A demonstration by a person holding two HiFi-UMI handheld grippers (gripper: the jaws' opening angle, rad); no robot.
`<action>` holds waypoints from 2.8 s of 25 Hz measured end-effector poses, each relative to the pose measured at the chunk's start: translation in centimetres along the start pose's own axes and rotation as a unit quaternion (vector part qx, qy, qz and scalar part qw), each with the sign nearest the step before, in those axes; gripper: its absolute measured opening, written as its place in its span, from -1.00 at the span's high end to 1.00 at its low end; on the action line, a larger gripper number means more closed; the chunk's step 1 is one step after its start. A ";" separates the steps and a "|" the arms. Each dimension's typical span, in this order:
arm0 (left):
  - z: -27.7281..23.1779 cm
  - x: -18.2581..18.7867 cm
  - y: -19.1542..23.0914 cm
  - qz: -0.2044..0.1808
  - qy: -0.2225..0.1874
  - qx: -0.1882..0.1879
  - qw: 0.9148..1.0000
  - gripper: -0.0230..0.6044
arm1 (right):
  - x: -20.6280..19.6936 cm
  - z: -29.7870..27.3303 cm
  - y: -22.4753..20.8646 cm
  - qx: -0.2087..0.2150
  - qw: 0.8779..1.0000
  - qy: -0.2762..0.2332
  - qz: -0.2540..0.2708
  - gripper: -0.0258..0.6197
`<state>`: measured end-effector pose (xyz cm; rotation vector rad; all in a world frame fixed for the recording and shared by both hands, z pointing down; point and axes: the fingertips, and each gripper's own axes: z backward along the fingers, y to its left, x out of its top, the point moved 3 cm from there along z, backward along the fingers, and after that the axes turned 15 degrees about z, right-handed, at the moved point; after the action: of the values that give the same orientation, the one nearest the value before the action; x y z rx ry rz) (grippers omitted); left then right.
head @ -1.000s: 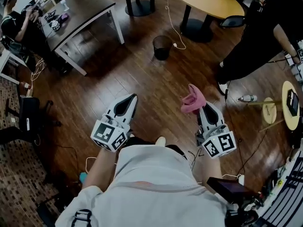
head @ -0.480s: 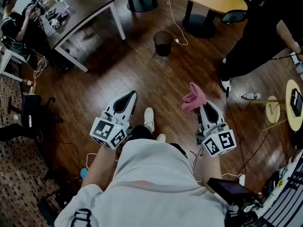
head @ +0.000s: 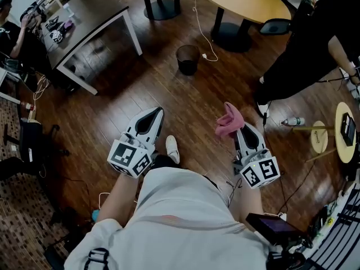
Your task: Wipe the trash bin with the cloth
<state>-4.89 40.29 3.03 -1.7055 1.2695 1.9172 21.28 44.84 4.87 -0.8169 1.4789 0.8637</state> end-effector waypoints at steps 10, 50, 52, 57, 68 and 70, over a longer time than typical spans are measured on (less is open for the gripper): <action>-7.3 4.5 8.5 0.008 0.001 -0.004 1.000 0.89 | 1.4 -12.5 -3.2 0.012 1.000 0.005 0.011 0.78; -32.4 13.0 21.6 -0.004 -0.026 0.079 0.997 0.89 | -2.8 -37.8 -24.2 0.070 0.997 0.002 -0.017 0.78; -32.9 12.9 22.4 -0.002 -0.023 0.075 0.997 0.89 | -3.3 -38.5 -24.2 0.067 0.998 0.007 -0.022 0.78; -34.3 12.8 25.6 -0.001 -0.012 0.060 0.998 0.89 | -4.5 -40.8 -24.0 0.047 0.999 0.017 -0.021 0.78; -40.3 1.3 37.5 -0.007 -0.016 0.062 0.998 0.89 | -19.5 -48.1 -26.6 0.024 0.999 0.023 -0.022 0.78; -41.4 -1.9 39.8 -0.005 -0.018 0.065 0.998 0.89 | -23.5 -49.0 -27.4 0.014 0.999 0.024 -0.024 0.78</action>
<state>-4.98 -12.85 24.76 -1.6025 1.3383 1.8090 23.57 -11.02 28.91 -0.8544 1.5045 0.7896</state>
